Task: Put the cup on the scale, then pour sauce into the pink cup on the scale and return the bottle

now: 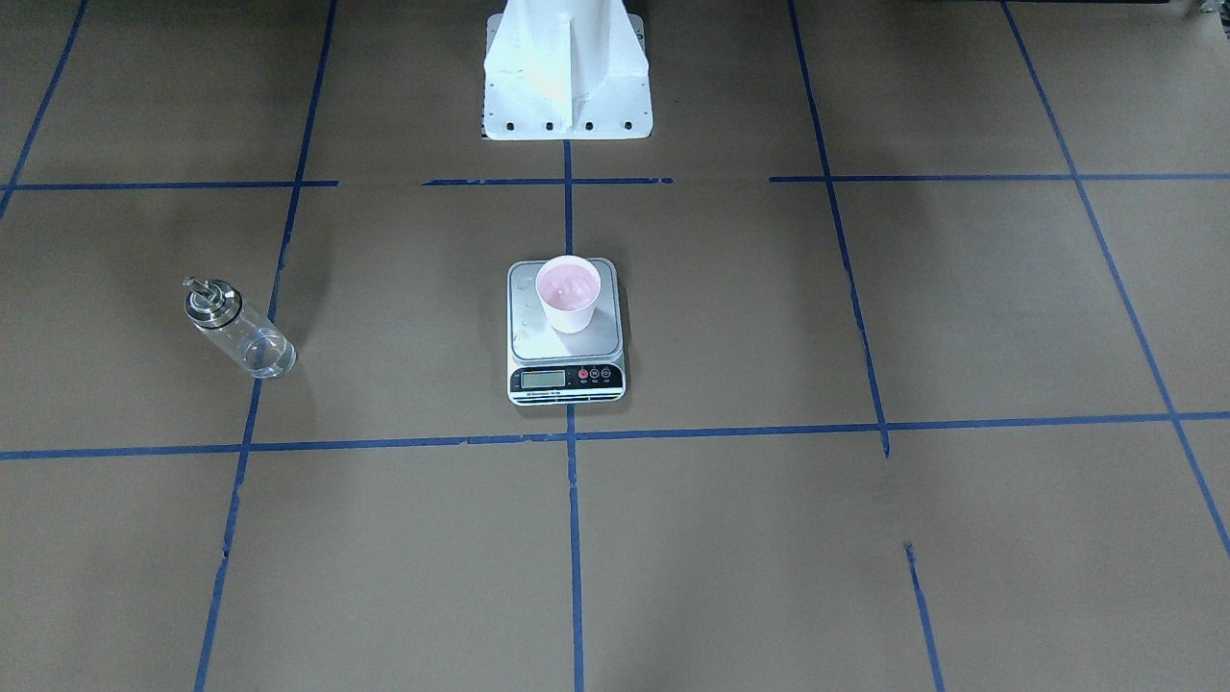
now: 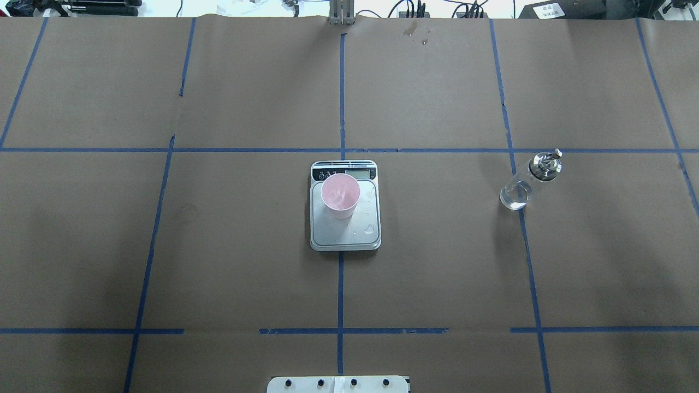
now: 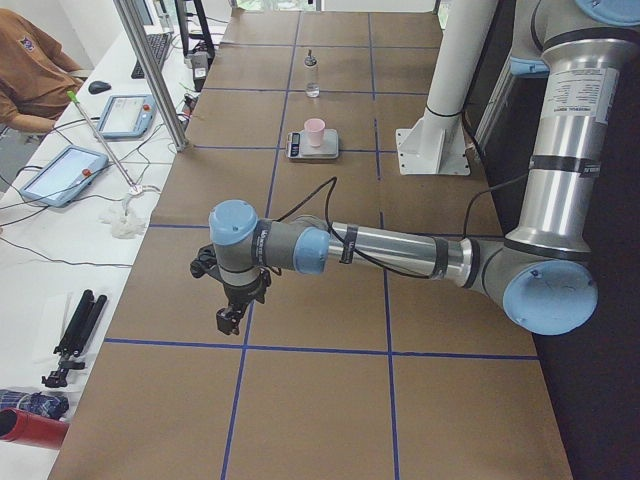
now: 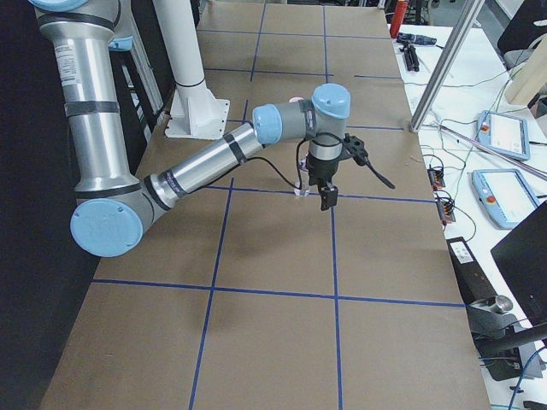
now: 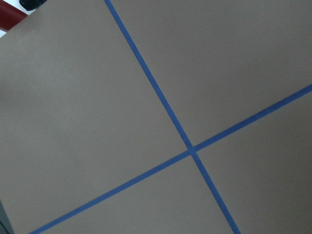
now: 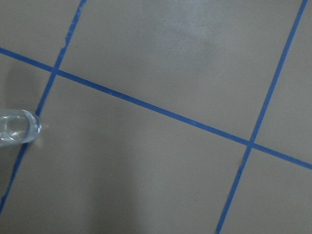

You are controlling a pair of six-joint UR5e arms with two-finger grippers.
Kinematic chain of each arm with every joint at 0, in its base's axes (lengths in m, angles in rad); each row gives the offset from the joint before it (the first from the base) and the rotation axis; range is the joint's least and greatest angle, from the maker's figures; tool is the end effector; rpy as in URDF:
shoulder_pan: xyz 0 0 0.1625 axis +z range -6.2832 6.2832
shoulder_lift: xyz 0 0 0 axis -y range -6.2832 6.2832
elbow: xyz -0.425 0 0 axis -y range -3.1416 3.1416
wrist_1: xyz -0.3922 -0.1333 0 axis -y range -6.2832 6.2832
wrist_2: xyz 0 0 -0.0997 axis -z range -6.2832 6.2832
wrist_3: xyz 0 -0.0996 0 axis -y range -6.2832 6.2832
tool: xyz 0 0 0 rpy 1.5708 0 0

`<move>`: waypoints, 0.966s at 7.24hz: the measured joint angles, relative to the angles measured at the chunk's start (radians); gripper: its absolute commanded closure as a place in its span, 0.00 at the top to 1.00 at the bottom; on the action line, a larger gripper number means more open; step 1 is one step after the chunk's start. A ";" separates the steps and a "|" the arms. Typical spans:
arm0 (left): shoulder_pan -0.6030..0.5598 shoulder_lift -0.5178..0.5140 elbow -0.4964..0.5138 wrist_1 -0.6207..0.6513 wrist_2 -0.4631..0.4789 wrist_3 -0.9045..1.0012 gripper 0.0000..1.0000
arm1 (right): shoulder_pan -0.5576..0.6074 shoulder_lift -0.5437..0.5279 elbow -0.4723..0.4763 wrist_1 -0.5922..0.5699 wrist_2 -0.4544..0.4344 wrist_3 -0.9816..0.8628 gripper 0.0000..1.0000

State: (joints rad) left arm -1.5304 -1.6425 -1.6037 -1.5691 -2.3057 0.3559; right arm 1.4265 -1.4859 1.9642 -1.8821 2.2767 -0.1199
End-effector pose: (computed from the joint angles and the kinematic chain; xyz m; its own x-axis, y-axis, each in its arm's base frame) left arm -0.0452 -0.5295 0.6087 0.6782 0.4389 -0.5894 -0.2950 0.8972 0.3287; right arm -0.0032 -0.4999 0.4636 0.7154 -0.3313 0.6152 0.2290 0.9430 0.2415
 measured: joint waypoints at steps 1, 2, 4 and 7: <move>-0.006 0.031 -0.001 0.011 -0.049 0.000 1.00 | 0.010 -0.033 -0.055 0.046 0.002 -0.006 1.00; -0.009 0.050 -0.001 0.014 -0.068 0.000 1.00 | 0.013 -0.047 -0.124 0.067 -0.002 -0.006 1.00; -0.012 0.059 -0.003 0.016 -0.072 0.000 1.00 | 0.031 -0.055 -0.230 0.118 -0.005 -0.003 1.00; -0.036 0.050 -0.005 0.013 -0.041 -0.001 1.00 | 0.089 -0.066 -0.264 0.156 -0.001 0.001 1.00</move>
State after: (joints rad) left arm -1.5667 -1.5930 -1.6090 -1.5566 -2.3470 0.3547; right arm 1.5152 -1.5517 1.6998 -1.7264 2.2757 -0.1190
